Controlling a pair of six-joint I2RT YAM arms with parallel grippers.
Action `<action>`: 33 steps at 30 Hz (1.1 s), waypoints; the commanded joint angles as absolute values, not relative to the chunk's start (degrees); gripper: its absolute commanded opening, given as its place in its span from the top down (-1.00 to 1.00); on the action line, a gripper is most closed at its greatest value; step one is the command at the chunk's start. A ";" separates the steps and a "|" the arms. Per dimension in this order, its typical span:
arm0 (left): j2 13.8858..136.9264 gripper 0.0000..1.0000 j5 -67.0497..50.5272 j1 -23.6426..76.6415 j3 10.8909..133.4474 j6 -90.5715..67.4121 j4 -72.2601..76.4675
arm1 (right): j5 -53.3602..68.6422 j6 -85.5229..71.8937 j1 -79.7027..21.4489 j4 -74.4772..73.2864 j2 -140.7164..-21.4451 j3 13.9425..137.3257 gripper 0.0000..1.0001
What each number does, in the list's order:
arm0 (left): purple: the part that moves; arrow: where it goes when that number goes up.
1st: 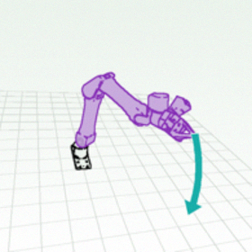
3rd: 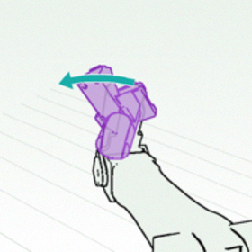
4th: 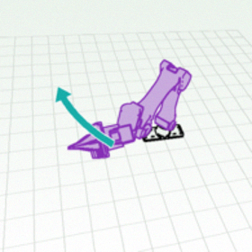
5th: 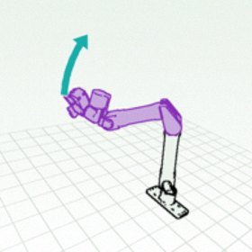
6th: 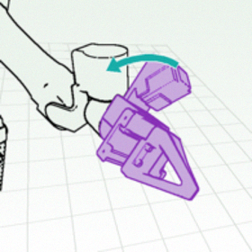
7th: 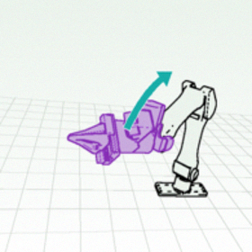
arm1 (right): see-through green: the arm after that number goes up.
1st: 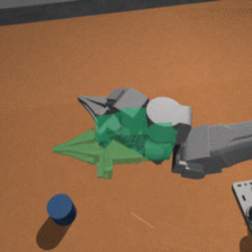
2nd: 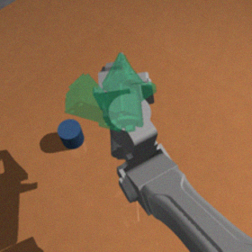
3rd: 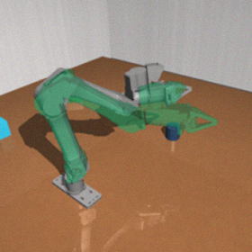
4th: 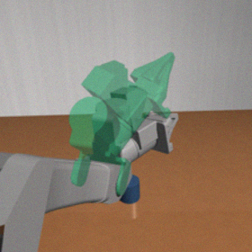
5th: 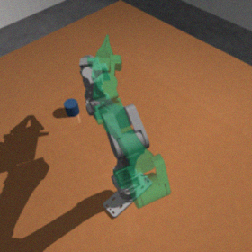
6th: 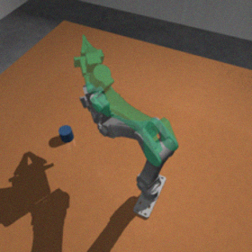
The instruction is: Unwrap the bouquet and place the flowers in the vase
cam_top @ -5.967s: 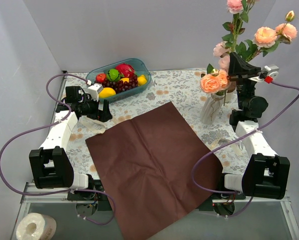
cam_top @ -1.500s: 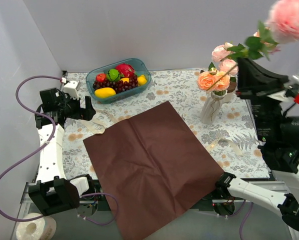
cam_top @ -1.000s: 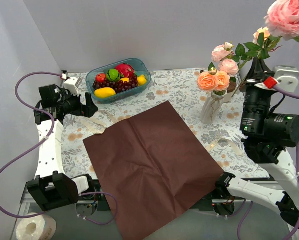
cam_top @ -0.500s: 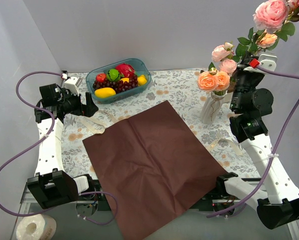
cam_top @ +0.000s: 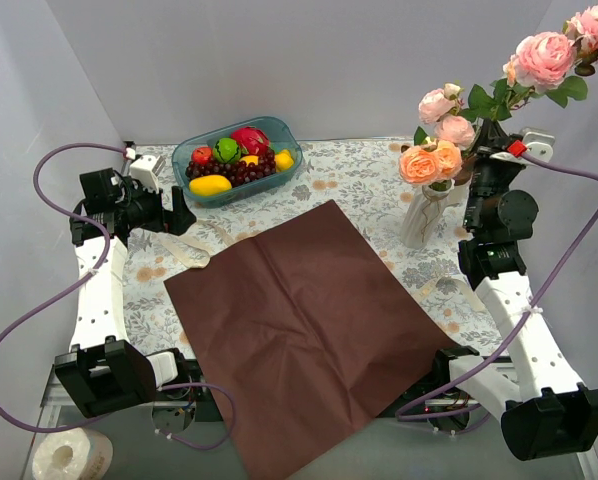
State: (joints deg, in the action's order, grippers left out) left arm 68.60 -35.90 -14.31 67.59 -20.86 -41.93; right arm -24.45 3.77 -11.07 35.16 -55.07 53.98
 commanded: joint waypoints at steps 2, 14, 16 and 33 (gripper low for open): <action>67.67 -0.96 -35.68 -14.68 66.88 -19.69 -41.48 | -22.76 2.02 -9.93 41.40 -53.09 50.63 0.97; 67.15 -0.96 -35.77 -14.68 67.06 -20.13 -41.84 | -16.09 1.93 -8.61 52.55 -54.40 40.26 0.97; 67.15 -0.96 -35.60 -14.68 67.23 -19.86 -42.27 | -15.38 2.19 -8.53 53.17 -55.28 40.08 0.97; 66.18 -0.96 -37.79 -14.76 69.08 -20.57 -44.12 | -14.15 0.70 -8.26 22.95 -52.81 49.65 -0.89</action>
State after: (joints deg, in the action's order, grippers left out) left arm 68.45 -36.25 -14.48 67.05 -20.45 -43.44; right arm -13.52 0.86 -8.58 30.33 -52.95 43.44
